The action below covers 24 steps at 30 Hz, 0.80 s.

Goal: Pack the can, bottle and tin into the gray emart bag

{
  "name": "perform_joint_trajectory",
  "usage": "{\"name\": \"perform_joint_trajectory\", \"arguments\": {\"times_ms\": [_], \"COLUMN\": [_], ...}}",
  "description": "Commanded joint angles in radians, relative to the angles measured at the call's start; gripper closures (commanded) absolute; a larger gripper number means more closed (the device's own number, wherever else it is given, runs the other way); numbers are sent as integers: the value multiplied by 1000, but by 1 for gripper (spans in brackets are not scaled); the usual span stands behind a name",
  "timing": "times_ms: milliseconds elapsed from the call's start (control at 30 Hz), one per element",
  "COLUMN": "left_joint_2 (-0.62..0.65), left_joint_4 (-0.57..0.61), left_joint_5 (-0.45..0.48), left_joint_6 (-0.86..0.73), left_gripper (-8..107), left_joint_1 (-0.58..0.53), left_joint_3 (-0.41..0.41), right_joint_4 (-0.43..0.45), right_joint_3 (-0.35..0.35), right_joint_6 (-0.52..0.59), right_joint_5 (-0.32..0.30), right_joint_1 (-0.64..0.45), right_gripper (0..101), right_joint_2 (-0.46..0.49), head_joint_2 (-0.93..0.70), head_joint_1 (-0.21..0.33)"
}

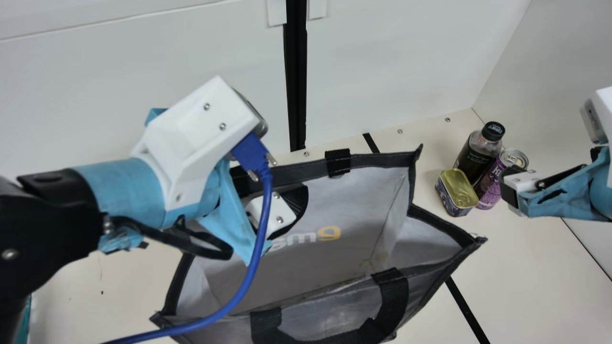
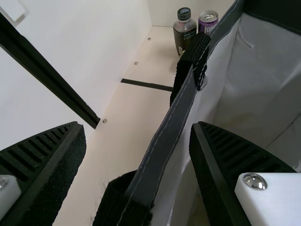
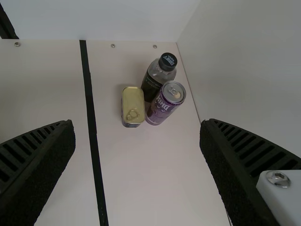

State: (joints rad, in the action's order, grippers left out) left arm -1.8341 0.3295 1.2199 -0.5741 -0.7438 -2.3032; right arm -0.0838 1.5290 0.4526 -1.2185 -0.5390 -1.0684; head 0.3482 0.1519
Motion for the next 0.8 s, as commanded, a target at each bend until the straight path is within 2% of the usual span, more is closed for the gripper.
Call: {"name": "perform_joint_trajectory", "arguments": {"times_ms": [0, 333, 733, 767], "left_joint_2": [-9, -48, -37, -33], "left_joint_4": [0, 1, -32, -36], "left_joint_5": [0, 0, 0, 0], "left_joint_6": [-2, -8, 17, 21], "left_gripper": [9, 9, 89, 89], "left_joint_1": [0, -4, -15, -16], "left_joint_3": [-2, 6, 49, 52], "right_joint_4": [0, 0, 0, 0], "right_joint_3": [0, 0, 0, 0], "right_joint_6": [0, 0, 0, 0], "right_joint_5": [0, 0, 0, 0], "right_joint_1": [0, 0, 0, 0], "right_gripper": [10, 10, 10, 10], "right_joint_2": [0, 0, 0, 0], "head_joint_2": [1, 1, 1, 1], "head_joint_1": [23, 23, 23, 23]}}
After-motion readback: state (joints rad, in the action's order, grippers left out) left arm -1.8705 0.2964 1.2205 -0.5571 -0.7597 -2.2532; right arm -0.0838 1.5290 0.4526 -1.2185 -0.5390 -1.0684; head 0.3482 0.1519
